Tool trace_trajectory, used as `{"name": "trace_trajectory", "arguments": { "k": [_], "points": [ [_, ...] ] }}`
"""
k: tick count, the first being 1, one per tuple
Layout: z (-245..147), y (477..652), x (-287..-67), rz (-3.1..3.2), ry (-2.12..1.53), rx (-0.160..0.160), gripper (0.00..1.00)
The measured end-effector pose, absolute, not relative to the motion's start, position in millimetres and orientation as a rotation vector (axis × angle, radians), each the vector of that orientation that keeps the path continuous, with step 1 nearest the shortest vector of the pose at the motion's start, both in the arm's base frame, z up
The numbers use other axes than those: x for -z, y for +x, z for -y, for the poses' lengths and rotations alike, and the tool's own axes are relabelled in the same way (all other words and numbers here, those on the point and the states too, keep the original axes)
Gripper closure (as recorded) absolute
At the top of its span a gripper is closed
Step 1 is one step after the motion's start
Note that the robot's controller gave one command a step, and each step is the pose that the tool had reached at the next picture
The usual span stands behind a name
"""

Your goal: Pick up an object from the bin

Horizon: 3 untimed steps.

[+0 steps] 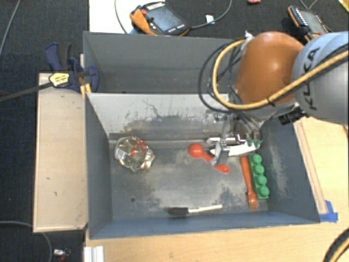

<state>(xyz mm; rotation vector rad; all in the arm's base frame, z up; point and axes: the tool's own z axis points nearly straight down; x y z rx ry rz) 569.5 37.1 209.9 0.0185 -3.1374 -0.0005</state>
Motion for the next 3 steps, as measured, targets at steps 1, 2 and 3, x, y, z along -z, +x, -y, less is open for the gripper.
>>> {"name": "trace_trajectory", "arguments": {
  "k": [1, 2, 3],
  "points": [
    [-36.9, 571.2, -213.9, 3.145, 0.016, 0.001, 0.0],
    [18.5, 586.9, -87.5, 3.147, -0.172, 0.004, 0.0],
    [32.5, 572.8, -125.9, 3.157, -0.055, 0.004, 0.0]
  ]
}}
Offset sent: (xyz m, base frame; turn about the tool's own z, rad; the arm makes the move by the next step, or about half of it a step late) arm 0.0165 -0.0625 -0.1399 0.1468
